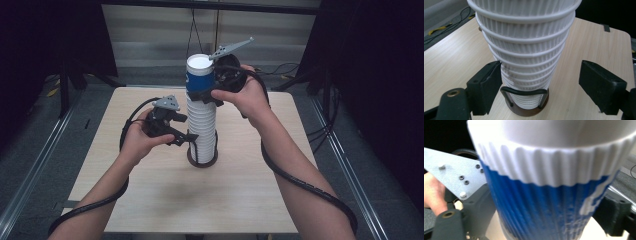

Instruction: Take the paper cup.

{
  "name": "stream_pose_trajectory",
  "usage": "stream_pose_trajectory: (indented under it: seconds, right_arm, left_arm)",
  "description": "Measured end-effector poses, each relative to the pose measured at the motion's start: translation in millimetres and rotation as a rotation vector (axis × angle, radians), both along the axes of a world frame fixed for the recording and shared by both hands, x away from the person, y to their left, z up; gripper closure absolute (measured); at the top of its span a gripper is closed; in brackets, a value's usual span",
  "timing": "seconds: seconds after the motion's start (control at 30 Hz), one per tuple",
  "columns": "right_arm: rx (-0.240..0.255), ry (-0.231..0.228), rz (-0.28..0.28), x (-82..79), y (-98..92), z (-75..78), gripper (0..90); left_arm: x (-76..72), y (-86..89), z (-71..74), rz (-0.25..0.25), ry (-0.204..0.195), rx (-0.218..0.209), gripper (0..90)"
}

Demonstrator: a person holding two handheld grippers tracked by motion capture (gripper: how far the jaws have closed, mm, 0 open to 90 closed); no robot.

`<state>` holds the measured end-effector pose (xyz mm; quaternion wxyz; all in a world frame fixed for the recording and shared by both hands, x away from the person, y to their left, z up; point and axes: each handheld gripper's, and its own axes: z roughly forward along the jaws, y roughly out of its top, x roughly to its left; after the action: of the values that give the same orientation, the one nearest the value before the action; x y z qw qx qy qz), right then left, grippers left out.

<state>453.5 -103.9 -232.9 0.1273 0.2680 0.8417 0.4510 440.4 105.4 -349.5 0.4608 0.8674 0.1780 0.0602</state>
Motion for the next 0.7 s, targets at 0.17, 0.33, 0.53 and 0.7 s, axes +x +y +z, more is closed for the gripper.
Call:
stream_pose_trajectory:
  seconds: [0.17,0.33,0.53,0.7]
  right_arm:
    - [0.012,-0.003,-0.008,0.2,-0.7,0.5,17.0]
    - [0.009,-0.006,-0.008,0.1,-0.6,0.6,17.3]
    - [0.007,-0.004,-0.009,-0.1,-0.6,0.9,17.6]
    - [0.004,-0.003,-0.013,-0.6,-0.3,1.1,17.8]
  left_arm:
    - [0.8,-0.9,-0.4,0.018,-0.001,-0.015,18.5]
    - [2.0,-0.6,4.3,0.018,-0.008,-0.034,18.4]
    - [3.1,5.4,21.3,0.017,-0.017,-0.031,16.1]
    - [5.0,8.5,34.8,0.019,-0.011,-0.03,15.2]
